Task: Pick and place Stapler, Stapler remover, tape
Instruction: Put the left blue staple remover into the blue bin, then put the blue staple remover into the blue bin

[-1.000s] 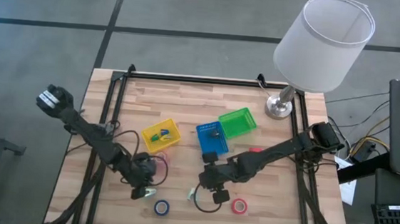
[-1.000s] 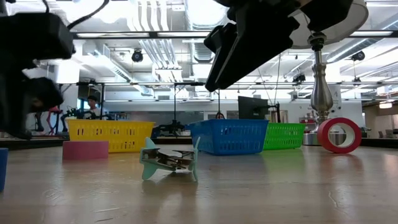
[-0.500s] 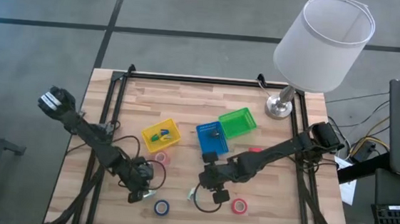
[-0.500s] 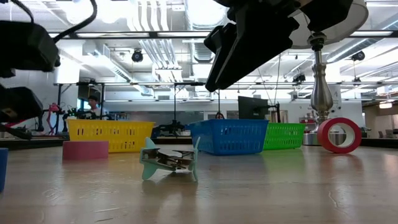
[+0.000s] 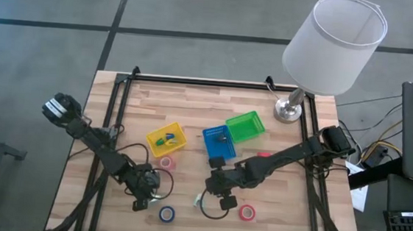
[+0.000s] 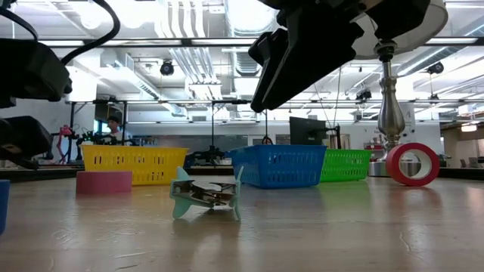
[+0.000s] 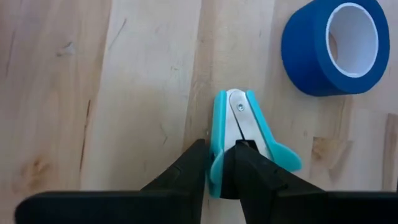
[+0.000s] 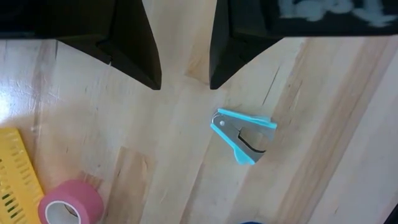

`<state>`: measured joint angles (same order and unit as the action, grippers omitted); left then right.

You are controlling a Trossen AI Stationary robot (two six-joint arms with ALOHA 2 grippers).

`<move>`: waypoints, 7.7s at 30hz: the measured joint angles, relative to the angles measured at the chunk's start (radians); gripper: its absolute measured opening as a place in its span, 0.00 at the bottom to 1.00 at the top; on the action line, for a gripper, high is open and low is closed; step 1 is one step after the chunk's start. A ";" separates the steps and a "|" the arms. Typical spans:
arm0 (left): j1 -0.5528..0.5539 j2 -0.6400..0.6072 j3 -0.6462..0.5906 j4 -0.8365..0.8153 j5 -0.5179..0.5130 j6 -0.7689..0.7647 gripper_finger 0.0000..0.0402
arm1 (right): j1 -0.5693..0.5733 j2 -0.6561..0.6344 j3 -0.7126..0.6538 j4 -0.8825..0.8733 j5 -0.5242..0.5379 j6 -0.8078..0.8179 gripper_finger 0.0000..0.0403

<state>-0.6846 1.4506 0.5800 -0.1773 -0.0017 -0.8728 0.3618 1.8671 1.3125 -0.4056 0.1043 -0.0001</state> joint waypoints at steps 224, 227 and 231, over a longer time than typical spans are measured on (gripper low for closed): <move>0.089 0.334 0.211 0.467 -0.413 0.793 0.30 | 0.105 0.227 -0.074 0.353 0.103 -0.262 0.50; 0.089 0.371 0.213 0.512 -0.408 0.793 0.30 | 0.111 0.246 -0.052 0.354 0.169 -0.262 0.50; 0.088 0.408 0.214 0.599 -0.409 0.798 0.30 | 0.113 0.266 -0.025 0.365 0.185 -0.262 0.50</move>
<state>-0.5964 1.8583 0.7937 0.4214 -0.4103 -0.0752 0.4751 2.1327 1.2877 -0.0403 0.2895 -0.2624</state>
